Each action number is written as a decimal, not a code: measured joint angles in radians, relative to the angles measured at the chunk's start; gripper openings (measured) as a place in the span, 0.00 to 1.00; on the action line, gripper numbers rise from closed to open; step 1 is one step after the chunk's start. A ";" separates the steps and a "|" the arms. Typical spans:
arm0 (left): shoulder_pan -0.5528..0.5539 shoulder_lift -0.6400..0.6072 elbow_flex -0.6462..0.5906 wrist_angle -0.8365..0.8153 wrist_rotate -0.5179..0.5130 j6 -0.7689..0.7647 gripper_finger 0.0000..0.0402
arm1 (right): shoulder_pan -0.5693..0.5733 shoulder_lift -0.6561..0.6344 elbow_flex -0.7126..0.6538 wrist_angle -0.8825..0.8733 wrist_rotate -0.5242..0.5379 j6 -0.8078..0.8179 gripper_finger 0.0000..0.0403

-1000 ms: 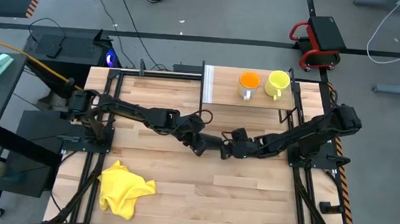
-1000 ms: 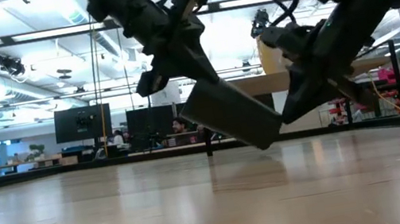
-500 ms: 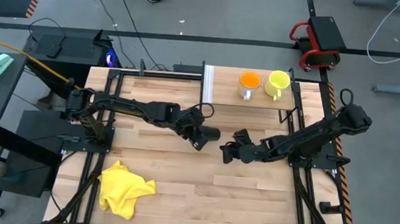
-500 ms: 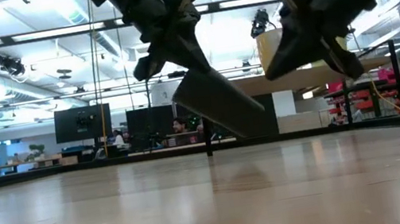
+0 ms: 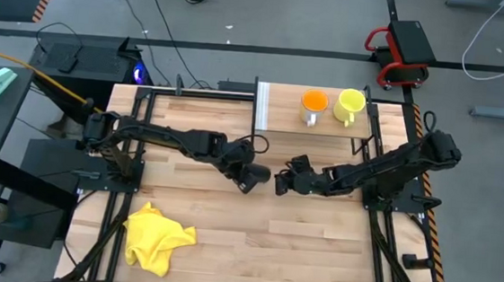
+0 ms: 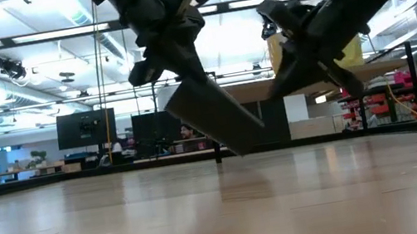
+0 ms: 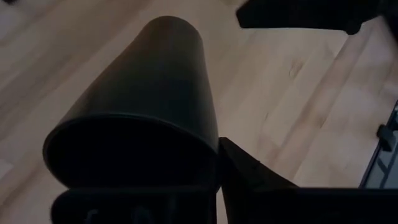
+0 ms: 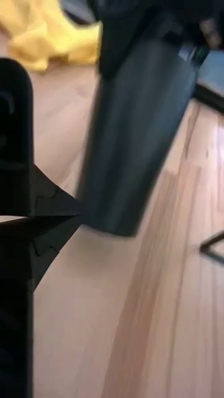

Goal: Stack small to large cups/mugs on shelf
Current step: Put the black cup on the shelf

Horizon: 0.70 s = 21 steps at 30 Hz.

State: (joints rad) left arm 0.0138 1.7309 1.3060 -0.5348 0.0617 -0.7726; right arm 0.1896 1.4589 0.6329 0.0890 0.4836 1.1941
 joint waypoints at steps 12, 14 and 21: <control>-0.024 -0.002 0.161 -0.349 -0.018 0.089 0.04 | -0.002 0.107 0.034 0.104 -0.073 -0.036 0.00; -0.024 -0.001 0.200 -0.440 -0.020 0.111 0.02 | -0.001 0.123 0.055 0.101 -0.075 -0.055 0.00; -0.022 0.003 0.276 -0.693 -0.020 0.153 0.06 | -0.001 0.171 0.140 0.097 -0.100 -0.135 0.00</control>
State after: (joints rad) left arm -0.0080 1.7336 1.5821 -1.2282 0.0420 -0.6193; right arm 0.1883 1.6303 0.7731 0.1862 0.3831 1.0589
